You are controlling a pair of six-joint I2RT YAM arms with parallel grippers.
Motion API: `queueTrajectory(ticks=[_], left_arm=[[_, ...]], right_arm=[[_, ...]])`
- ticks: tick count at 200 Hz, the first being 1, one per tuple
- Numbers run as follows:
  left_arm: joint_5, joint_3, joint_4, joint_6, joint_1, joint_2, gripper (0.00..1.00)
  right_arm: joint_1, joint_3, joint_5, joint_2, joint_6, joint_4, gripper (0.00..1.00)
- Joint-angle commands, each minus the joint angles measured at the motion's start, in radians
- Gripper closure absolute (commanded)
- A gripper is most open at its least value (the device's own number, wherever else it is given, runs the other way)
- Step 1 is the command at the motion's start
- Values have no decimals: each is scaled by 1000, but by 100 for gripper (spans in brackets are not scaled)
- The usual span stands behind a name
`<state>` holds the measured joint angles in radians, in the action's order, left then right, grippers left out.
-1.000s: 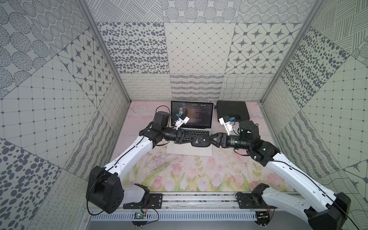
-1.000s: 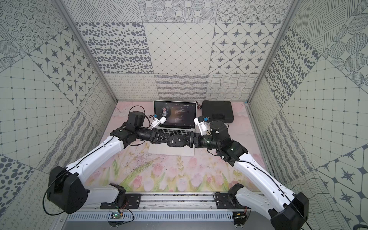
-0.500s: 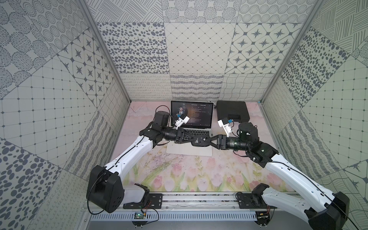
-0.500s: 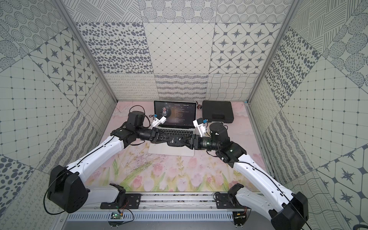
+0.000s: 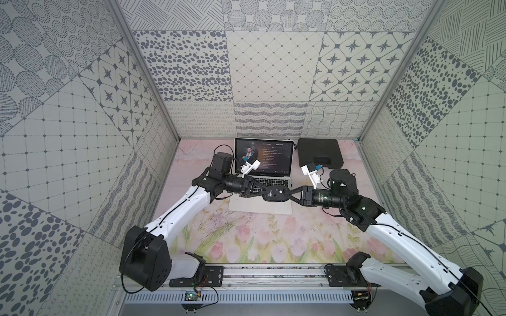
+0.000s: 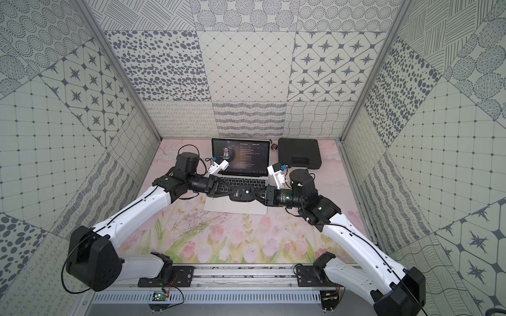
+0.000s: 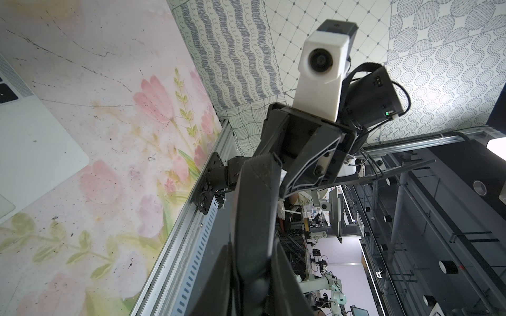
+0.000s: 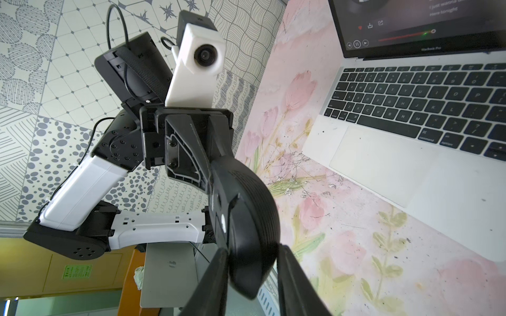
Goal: Remove the wireless mouse receiver from the laptop
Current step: Remove the lid from the mouse.
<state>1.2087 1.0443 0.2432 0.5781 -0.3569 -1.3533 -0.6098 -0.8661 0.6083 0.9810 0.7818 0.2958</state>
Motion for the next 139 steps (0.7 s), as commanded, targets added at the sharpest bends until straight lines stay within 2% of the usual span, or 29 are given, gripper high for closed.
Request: queueTrajectory(ticks=[1, 48, 116, 139], left_arm=[[29, 8, 8, -45, 3, -3, 100], [4, 20, 82, -101, 13, -32, 100], [-5, 17, 74, -70, 21, -57, 100], [-49, 18, 102, -82, 32, -67, 100]], right_arm=[[-1, 4, -3, -13, 2, -54, 69], [2, 10, -43, -57, -19, -18, 77], [3, 19, -76, -78, -34, -21, 100], [5, 12, -78, -78, -49, -5, 100]])
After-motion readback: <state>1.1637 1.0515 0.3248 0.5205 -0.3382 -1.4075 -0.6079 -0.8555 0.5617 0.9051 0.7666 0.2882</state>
